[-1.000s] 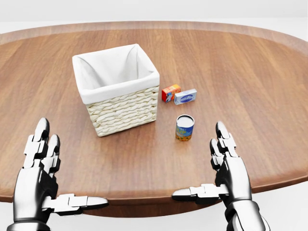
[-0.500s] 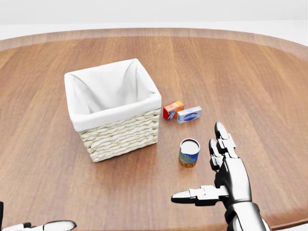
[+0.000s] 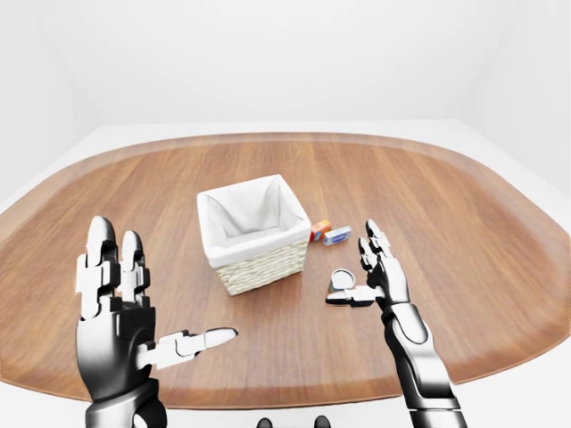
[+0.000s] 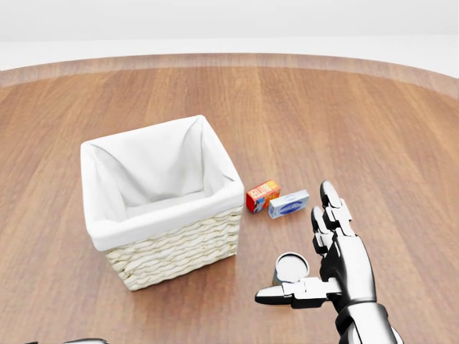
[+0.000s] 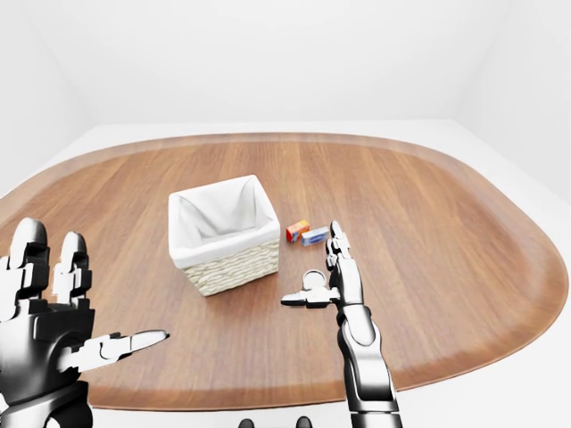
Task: Pick up the alphabet soup and put it in the basket.
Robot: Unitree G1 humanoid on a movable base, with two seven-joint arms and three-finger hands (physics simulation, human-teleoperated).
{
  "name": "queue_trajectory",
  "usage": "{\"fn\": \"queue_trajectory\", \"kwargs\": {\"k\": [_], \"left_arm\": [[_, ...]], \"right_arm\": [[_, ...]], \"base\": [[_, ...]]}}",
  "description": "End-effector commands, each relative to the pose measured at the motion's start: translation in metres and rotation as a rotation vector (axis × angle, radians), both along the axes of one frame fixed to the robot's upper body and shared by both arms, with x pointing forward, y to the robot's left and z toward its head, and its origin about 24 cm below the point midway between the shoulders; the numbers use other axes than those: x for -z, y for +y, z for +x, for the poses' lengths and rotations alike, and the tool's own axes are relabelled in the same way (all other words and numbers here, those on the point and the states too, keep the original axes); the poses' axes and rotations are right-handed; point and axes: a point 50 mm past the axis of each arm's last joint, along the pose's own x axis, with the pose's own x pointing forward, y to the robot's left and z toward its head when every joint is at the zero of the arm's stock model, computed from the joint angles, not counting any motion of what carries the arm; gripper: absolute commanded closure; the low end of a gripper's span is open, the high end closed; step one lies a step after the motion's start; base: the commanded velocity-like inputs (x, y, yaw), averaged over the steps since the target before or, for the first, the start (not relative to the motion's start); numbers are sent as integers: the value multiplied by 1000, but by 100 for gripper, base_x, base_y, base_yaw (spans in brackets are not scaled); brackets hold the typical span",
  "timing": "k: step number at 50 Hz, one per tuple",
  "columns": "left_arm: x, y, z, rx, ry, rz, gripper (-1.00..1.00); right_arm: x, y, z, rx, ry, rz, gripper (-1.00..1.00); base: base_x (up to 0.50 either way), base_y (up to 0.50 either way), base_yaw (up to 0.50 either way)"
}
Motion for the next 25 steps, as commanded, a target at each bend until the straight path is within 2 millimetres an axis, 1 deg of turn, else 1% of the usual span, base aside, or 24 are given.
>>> {"fn": "queue_trajectory", "kwargs": {"k": [1,12,20,25], "left_arm": [[3,-2,1,6,15,3,-100],[3,-3,-1,11,22,5,-100],[2,-3,-1,10,16,5,-100],[2,-3,-2,12,17,4,-100]], "right_arm": [[0,0,-1,-2,1,1,-100],[0,0,-1,-3,-2,-1,-100],[7,2,2,7,29,-13,-100],[9,0,6,16,27,-10,-100]], "base": [[34,0,0],[33,0,0],[33,0,0],[0,0,0]]}}
